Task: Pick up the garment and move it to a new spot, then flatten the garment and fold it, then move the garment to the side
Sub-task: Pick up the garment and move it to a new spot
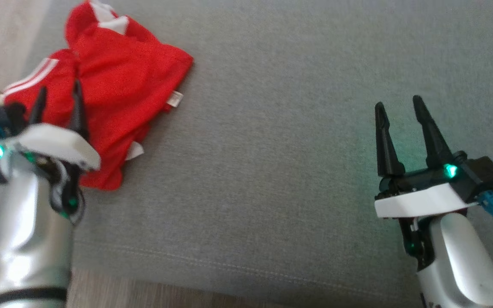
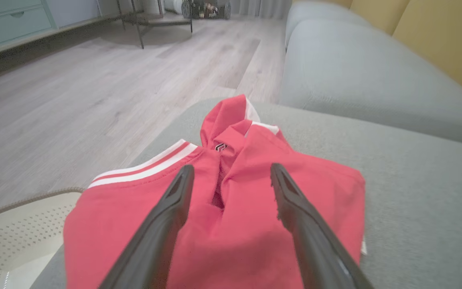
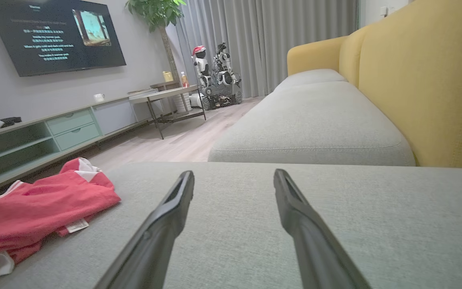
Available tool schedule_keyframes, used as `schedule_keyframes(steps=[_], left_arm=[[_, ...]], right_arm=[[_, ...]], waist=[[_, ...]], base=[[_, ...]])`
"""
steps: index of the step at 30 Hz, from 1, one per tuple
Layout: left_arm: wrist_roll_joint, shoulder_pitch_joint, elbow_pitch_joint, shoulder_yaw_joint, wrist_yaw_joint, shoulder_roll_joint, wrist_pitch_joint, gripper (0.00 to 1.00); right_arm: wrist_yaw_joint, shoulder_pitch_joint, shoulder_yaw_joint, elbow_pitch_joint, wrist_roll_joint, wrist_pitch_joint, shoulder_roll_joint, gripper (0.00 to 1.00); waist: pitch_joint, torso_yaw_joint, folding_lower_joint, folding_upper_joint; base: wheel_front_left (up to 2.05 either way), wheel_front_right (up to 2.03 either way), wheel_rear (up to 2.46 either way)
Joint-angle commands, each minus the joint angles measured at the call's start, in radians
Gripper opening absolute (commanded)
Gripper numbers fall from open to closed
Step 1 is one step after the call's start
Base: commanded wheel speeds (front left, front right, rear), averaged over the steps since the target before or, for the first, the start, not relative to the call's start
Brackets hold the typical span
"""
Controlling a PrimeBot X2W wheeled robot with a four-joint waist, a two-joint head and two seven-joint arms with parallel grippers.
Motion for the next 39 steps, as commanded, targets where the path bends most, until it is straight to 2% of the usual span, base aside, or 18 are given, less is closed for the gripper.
schedule_keyframes(steps=[1,7,15,16,17,29,34,39], left_arm=[[0.009,-0.069,0.016,0.036,-0.001,0.062,0.026,1.00],[0.009,-0.202,0.202,0.029,-0.014,0.119,0.122,1.00],[0.039,-0.296,0.369,-0.003,-0.002,0.153,0.134,1.00],[0.039,-0.303,0.383,-0.005,-0.002,0.153,0.130,0.27],[0.040,-0.309,0.396,-0.007,-0.001,0.154,0.122,0.00],[0.027,-0.333,0.439,-0.007,0.009,0.147,-0.053,0.00],[0.012,-0.325,0.398,0.005,0.007,0.147,-0.093,0.00],[-0.011,-0.298,0.284,0.032,0.007,0.140,-0.115,0.00]], right_arm=[[-0.001,-0.031,0.020,-0.047,-0.009,-0.006,-0.007,1.00],[-0.001,-0.032,0.023,-0.072,-0.012,0.002,-0.016,1.00],[-0.001,-0.032,0.023,-0.083,-0.012,0.007,-0.021,1.00],[-0.001,-0.032,0.022,-0.083,-0.012,0.007,-0.021,1.00],[-0.001,-0.033,0.022,-0.082,-0.012,0.008,-0.021,1.00],[-0.001,-0.022,0.016,-0.037,0.008,0.002,-0.013,1.00],[-0.001,-0.012,0.019,-0.017,0.018,-0.003,-0.008,1.00],[-0.001,0.005,0.021,0.009,0.031,-0.007,-0.001,1.00]], waist=[[0.061,-0.046,-0.0001,0.0000],[0.104,-0.073,-0.0001,0.0000],[0.126,-0.081,-0.0001,0.0000],[0.126,-0.080,-0.0001,0.0000],[0.125,-0.079,-0.0001,0.0000],[0.030,-0.042,-0.0001,0.0000],[-0.023,-0.032,-0.0001,0.0000],[-0.088,-0.023,-0.0001,0.0000]], base=[[0.00,0.00,0.00],[0.00,0.00,0.00],[0.00,0.00,0.00],[0.00,0.00,0.00],[0.00,0.00,0.00],[0.00,0.00,0.00],[0.00,0.00,0.00],[0.00,0.00,0.00]])
